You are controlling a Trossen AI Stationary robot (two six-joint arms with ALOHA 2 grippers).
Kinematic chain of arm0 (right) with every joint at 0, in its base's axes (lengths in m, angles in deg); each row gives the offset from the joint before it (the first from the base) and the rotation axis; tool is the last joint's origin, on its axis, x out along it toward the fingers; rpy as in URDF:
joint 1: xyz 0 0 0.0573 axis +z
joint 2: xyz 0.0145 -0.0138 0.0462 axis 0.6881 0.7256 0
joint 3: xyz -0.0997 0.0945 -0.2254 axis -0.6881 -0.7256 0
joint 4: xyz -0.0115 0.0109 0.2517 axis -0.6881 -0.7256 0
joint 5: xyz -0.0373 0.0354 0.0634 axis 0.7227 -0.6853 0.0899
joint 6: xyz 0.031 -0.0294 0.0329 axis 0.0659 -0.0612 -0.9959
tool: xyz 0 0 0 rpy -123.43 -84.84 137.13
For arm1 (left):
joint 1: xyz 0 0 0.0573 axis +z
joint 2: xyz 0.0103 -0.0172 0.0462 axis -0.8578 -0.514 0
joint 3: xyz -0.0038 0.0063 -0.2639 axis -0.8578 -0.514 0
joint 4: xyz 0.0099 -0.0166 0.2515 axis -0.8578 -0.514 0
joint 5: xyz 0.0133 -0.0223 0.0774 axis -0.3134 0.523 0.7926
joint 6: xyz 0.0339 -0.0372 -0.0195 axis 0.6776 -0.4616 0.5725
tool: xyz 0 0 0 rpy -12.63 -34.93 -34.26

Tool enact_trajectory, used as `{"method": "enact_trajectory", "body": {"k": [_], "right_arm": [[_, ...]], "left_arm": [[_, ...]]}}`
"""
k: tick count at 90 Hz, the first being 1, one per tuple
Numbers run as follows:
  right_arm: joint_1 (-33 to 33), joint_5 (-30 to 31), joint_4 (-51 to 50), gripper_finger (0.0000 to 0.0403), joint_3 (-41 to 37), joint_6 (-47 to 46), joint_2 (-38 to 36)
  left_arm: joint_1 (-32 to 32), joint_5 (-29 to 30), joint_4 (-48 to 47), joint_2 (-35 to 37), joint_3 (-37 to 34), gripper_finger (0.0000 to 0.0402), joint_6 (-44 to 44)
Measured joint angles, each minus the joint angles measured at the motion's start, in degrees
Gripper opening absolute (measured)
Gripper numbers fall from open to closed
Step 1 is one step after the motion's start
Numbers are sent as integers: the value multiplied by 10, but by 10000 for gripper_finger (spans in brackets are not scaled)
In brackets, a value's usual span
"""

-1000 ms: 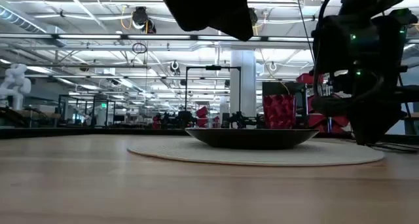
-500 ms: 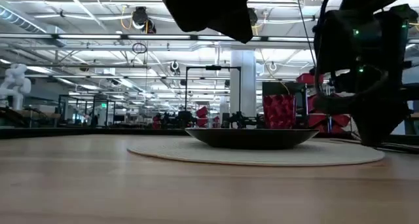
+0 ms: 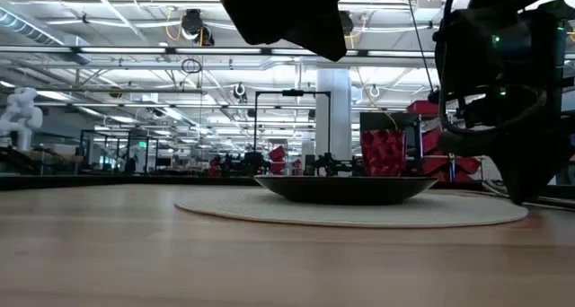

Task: Set table place
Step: Move the knife to the middle right of the table

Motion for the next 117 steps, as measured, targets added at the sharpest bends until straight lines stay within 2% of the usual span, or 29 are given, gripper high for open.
{"method": "enact_trajectory", "body": {"k": [55,117], "right_arm": [[-21,33,-15,44,-4,18,1],[-20,27,-16,45,-4,20,0]], "left_arm": [[0,-12,-1,0,0,208,0],[0,-11,-1,0,0,208,2]]}}
